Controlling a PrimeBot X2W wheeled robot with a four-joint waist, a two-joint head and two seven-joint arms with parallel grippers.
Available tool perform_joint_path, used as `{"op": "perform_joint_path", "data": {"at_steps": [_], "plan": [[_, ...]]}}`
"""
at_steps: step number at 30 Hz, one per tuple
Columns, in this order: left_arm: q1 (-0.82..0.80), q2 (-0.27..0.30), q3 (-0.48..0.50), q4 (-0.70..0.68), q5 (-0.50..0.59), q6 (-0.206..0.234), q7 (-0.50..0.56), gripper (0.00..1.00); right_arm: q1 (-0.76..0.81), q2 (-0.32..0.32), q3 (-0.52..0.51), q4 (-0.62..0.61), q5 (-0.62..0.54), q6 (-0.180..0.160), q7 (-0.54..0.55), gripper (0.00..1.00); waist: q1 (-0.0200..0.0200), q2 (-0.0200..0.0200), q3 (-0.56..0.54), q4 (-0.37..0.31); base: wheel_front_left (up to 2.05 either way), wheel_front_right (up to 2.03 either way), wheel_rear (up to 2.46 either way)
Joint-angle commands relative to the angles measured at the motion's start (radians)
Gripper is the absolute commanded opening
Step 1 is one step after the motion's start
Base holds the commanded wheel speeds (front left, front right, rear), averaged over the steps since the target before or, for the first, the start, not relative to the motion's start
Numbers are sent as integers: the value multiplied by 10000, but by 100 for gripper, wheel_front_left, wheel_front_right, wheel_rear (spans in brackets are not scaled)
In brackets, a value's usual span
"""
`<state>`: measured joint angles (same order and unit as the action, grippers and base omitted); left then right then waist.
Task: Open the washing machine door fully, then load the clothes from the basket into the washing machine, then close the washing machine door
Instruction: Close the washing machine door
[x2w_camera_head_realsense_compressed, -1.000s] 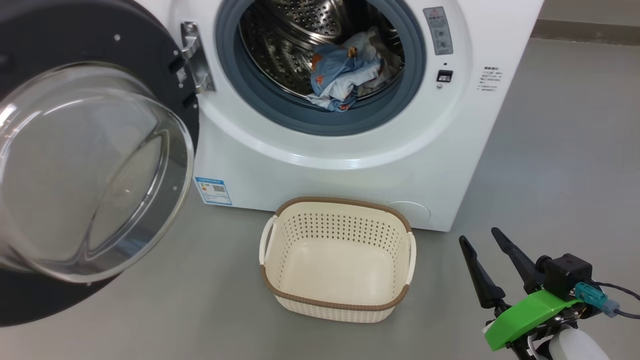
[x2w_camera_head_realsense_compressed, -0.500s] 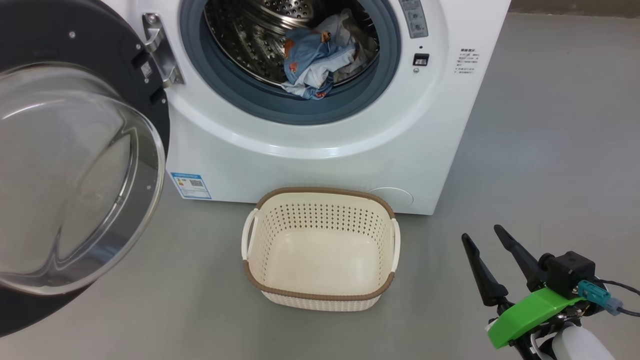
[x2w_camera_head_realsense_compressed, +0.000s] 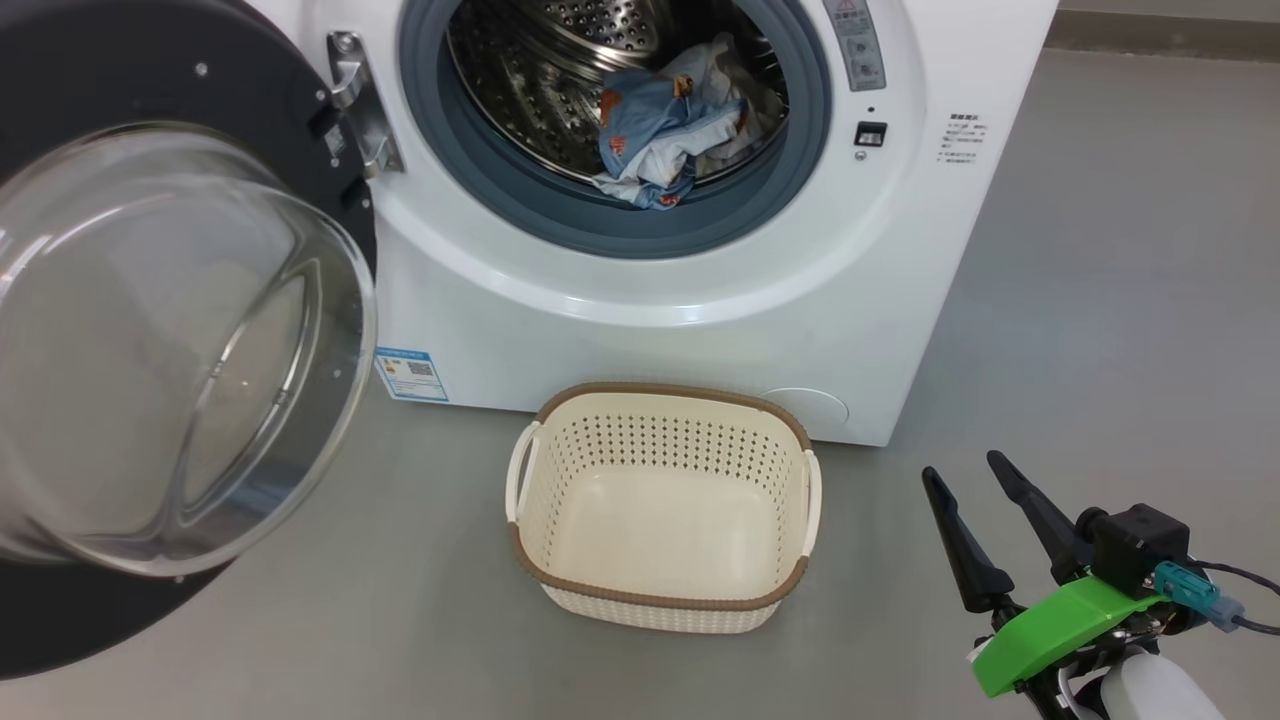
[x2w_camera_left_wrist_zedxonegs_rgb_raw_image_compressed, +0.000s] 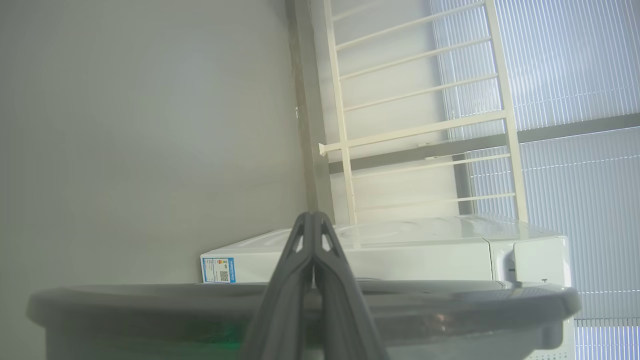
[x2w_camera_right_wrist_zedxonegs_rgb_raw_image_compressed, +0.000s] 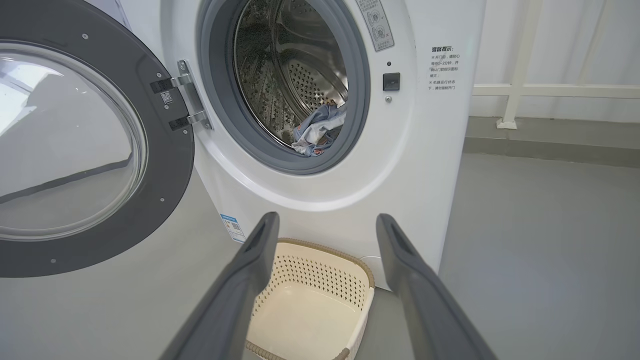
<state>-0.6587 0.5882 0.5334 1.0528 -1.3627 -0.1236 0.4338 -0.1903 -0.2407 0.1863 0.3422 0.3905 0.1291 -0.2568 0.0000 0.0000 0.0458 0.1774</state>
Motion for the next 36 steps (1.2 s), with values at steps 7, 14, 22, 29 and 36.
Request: {"op": "perform_joint_path", "data": {"at_steps": [7,14,22,29,36], "plan": [[767,-35,-302,-1148,-537,-70,1858,0,-111,149,116,-180,162,16,-49,100,0,0,-170,285,0,0,0],[1664,-461,-596,-2322,-885,-70,3339,0,-63,335,150,-136,192,16,-49,100,0,0,-279,465,0,0,0],[2874,-1151,-856,-4370,-1425,-58,4864,0,-57,397,117,-129,209,16,-49,100,0,0,-336,543,0,0,0],[4073,-2088,-1206,-6998,-1801,485,5726,0,-30,503,42,-153,225,16,-49,100,0,0,-325,503,0,0,0],[5016,-2615,-1655,-9212,-2057,1084,6489,0,-52,570,8,-191,245,16,-49,100,0,0,-304,262,0,0,0]]}}
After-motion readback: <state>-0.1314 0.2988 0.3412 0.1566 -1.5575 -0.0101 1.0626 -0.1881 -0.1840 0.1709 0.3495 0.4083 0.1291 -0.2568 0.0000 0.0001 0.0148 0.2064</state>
